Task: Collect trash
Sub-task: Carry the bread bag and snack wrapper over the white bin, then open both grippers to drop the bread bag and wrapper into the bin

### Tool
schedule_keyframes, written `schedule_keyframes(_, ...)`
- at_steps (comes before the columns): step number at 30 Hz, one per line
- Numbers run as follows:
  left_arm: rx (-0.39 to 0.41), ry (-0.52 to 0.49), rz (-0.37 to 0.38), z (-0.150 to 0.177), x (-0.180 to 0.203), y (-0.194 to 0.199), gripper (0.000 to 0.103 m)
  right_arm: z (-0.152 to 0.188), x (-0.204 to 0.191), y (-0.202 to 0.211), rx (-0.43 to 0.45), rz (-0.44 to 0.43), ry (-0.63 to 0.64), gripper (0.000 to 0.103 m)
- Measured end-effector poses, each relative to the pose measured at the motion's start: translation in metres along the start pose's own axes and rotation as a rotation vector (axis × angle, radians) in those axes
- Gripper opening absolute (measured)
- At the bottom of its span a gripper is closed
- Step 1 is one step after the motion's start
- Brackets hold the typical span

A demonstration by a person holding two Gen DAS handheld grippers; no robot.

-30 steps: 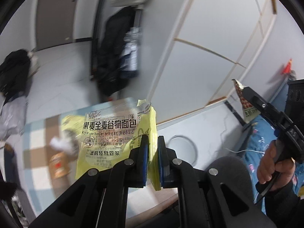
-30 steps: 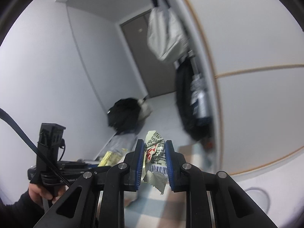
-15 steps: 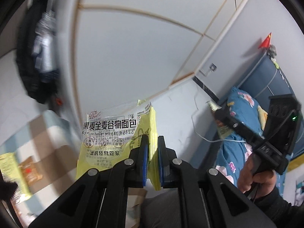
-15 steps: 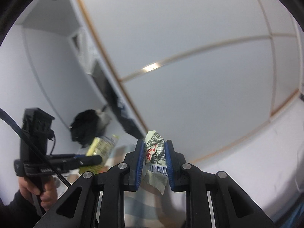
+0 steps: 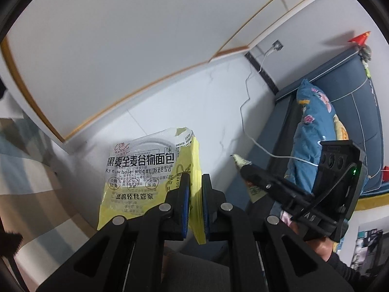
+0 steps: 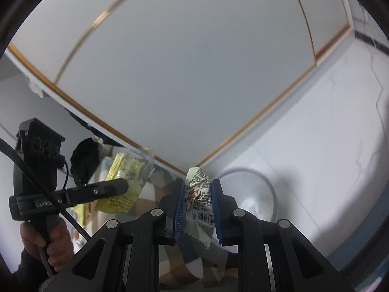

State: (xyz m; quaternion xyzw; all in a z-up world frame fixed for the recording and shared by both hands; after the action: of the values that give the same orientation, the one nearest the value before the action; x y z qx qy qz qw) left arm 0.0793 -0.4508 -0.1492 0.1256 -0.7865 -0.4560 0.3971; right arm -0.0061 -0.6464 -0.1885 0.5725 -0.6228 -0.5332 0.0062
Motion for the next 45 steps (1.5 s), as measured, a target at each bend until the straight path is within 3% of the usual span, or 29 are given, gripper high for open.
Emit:
schedule_keyframes(7, -0.086, 0.051, 0.01, -0.006, -0.013, -0.042, 0.005, 0.016, 0.038, -0.055, -0.097, -0.009, -0.111, 0.021)
schedule_keyframes(13, -0.104, 0.223, 0.115, -0.013, -0.035, -0.07, 0.005, 0.033, 0.065, -0.092, -0.15, -0.032, -0.256, 0.021)
schedule_keyframes(18, -0.121, 0.242, 0.101, -0.013, -0.042, -0.085, 0.005, 0.04, 0.077, -0.114, -0.163, -0.024, -0.315, 0.021)
schedule_keyframes(31, -0.136, 0.322, 0.117, -0.015, -0.05, -0.107, 0.005, 0.041, 0.086, -0.118, -0.204, 0.007, -0.35, 0.026)
schedule_keyframes(36, -0.13, 0.354, 0.131, -0.014, -0.055, -0.109, 0.005, 0.041, 0.086, -0.112, -0.198, 0.018, -0.353, 0.039)
schedule_keyframes(43, -0.135, 0.389, 0.173, -0.012, -0.059, -0.112, 0.005, 0.038, 0.085, -0.098, -0.184, 0.038, -0.328, 0.04)
schedule_keyframes(45, -0.137, 0.408, 0.181, -0.011, -0.061, -0.114, 0.005, 0.038, 0.085, -0.09, -0.172, 0.046, -0.329, 0.046)
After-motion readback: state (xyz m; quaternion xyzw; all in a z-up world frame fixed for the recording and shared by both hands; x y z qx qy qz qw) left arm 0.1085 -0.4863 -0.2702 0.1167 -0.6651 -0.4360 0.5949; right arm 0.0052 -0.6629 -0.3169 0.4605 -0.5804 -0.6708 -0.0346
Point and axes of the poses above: each gripper's, at about its wrist camera, not at the fingertips, and y roughly against the way its jaws point, x to its right, z to its underside, the point moved 3 cm from there along -y, roughly the way its jaws point, and after that the axes turned 1 degree about x, right-handed, at the moved point
